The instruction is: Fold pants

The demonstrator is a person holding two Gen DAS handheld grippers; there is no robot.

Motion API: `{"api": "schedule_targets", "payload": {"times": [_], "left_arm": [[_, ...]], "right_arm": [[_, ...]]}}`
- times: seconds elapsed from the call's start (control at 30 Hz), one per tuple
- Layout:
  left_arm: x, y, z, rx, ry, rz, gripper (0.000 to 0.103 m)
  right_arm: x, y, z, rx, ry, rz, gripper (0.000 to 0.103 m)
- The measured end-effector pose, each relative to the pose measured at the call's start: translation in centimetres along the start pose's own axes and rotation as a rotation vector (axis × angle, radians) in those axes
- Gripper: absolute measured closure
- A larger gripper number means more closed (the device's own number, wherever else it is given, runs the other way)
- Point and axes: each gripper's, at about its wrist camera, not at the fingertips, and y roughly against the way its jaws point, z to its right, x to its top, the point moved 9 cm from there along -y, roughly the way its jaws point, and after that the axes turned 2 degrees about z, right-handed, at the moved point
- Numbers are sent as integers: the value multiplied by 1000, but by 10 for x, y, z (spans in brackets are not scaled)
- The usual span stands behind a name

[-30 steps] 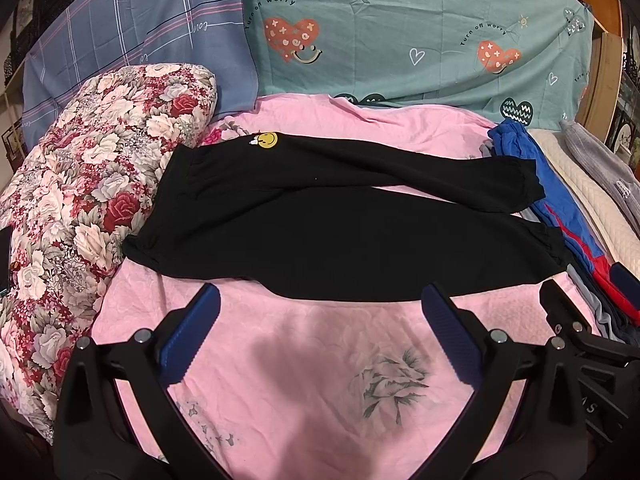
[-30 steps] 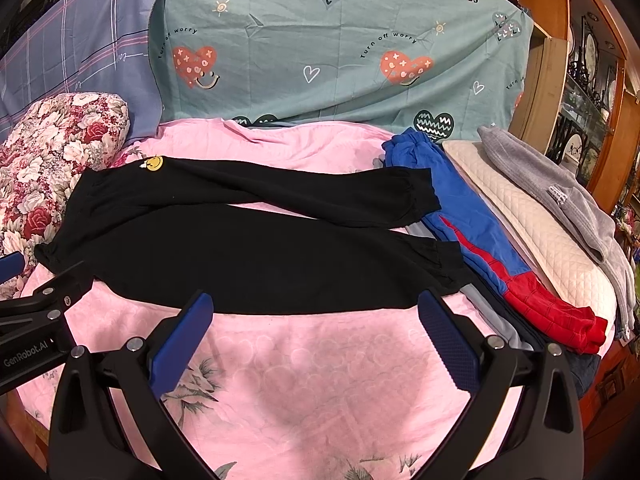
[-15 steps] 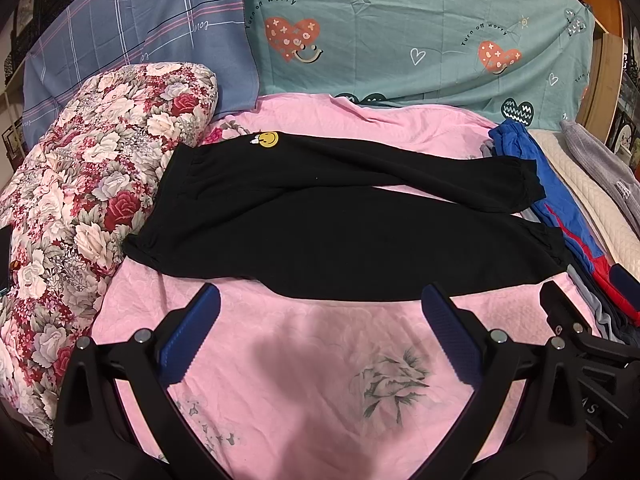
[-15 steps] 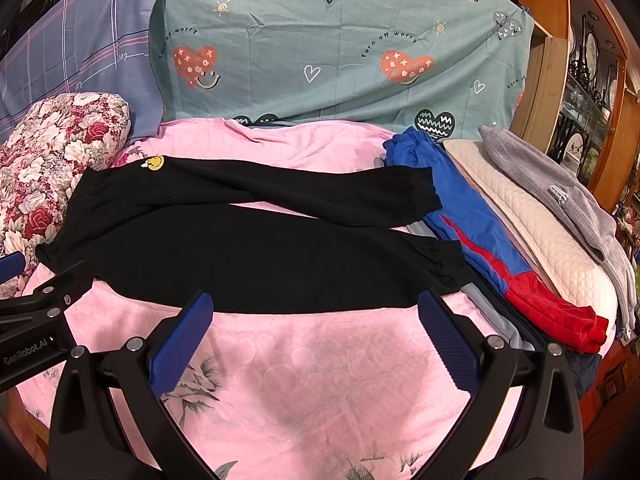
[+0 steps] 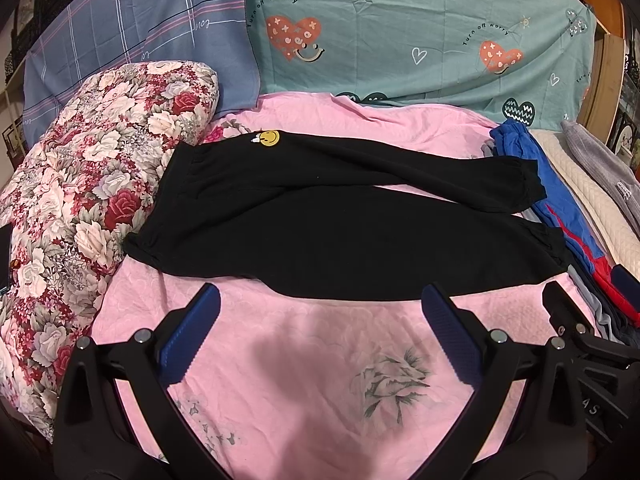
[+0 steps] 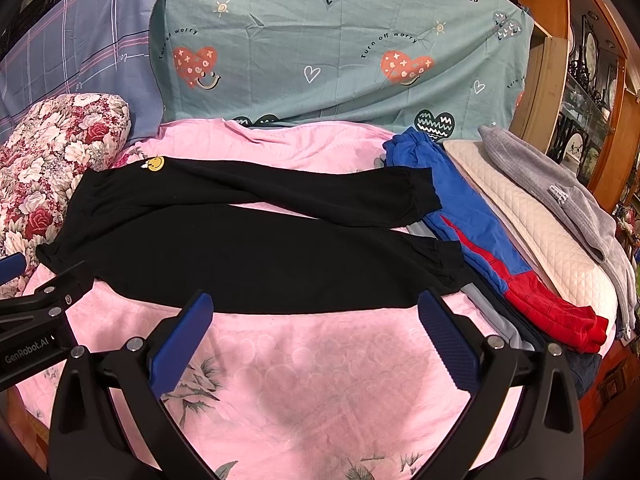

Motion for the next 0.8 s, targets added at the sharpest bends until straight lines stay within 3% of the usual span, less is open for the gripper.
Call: {"api": "schedule_targets", "payload": {"times": [0.47, 0.67, 0.8], "left_arm": [[-6, -5, -10, 9, 2, -16, 2], [-46, -53, -47, 22, 109, -204, 2], [-48, -81, -104, 37, 226, -249, 2]], "right_arm": [[0, -2, -1, 8, 2, -6, 1], [-17, -28, 0, 31, -1, -105, 1], [-30, -43, -1, 51, -17, -162, 1]]}}
